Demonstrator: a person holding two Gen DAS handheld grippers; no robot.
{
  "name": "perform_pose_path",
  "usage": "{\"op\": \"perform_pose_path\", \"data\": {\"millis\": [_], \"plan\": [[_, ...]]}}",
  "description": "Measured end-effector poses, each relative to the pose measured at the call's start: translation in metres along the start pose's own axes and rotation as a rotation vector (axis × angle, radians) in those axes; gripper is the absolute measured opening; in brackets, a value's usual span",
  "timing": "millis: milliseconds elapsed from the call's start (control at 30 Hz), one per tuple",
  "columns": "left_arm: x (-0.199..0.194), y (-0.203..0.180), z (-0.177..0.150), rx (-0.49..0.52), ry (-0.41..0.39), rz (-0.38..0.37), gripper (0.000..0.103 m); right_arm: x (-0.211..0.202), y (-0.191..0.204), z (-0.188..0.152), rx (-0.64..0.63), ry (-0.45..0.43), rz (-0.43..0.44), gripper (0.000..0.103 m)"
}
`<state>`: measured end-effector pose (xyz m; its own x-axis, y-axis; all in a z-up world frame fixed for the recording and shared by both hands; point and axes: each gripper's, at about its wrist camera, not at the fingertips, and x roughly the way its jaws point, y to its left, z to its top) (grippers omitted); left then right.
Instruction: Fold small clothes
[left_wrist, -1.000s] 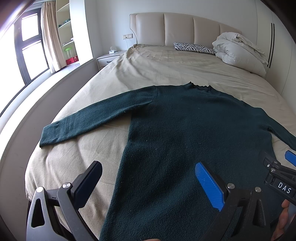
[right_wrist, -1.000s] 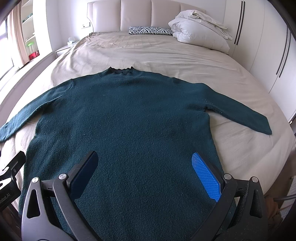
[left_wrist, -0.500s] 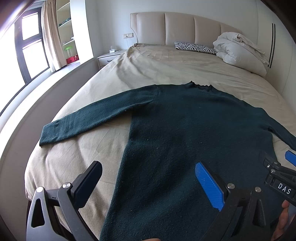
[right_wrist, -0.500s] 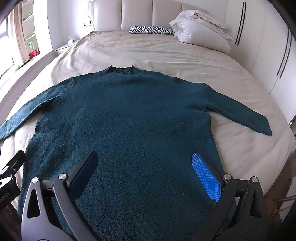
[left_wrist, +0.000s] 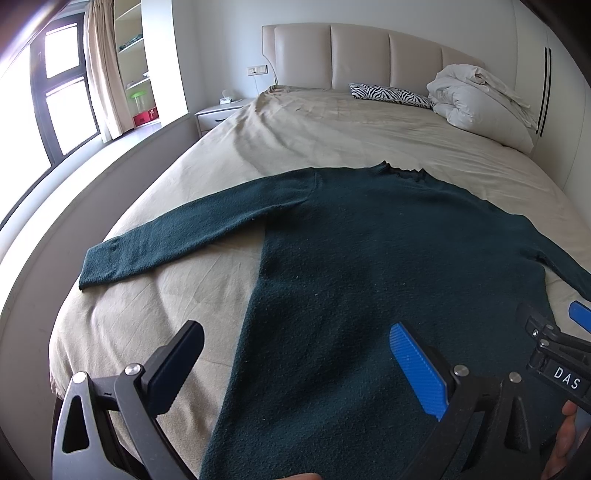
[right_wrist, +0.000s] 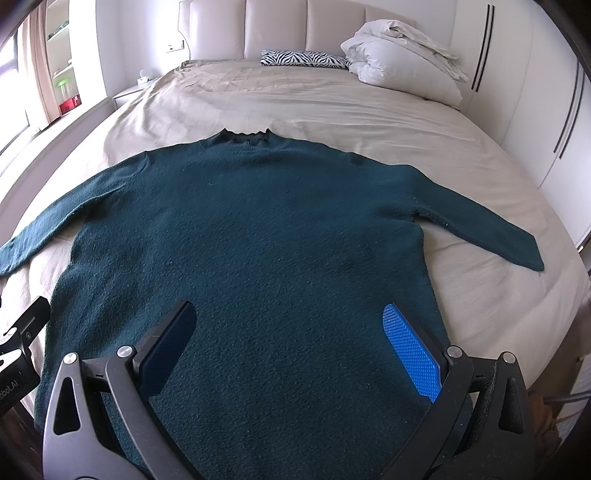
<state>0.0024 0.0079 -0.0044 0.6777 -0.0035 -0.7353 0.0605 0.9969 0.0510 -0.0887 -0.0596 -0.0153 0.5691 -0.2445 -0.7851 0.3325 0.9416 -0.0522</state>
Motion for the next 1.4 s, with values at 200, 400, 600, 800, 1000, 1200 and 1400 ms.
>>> {"op": "perform_pose_path", "data": {"millis": [200,400,600,800,1000,1200,1400], "plan": [[0.000,0.000,0.000,-0.001,0.001,-0.001,0.103,0.000,0.001,-0.001,-0.001,0.001,0.000,0.103],[0.000,0.001,-0.001,0.000,0.002,0.001,0.103,0.001,0.002,0.000,-0.003,0.003,0.000,0.103],[0.002,0.002,-0.009,-0.006,0.012,0.010,0.103,0.002,0.002,-0.001,0.001,0.006,0.000,0.103],[0.009,-0.007,-0.009,0.008,0.028,0.008,0.103,0.010,-0.005,-0.002,0.013,0.018,0.004,0.103],[0.021,-0.019,-0.005,0.006,0.066,-0.007,0.103,0.021,-0.023,0.001,0.046,0.030,0.024,0.103],[0.041,-0.025,0.008,-0.050,0.124,-0.122,0.103,0.032,-0.106,0.019,0.204,-0.017,0.077,0.103],[0.064,-0.043,0.024,-0.086,0.137,-0.213,0.103,0.056,-0.281,0.011,0.654,-0.074,0.090,0.103]]}}
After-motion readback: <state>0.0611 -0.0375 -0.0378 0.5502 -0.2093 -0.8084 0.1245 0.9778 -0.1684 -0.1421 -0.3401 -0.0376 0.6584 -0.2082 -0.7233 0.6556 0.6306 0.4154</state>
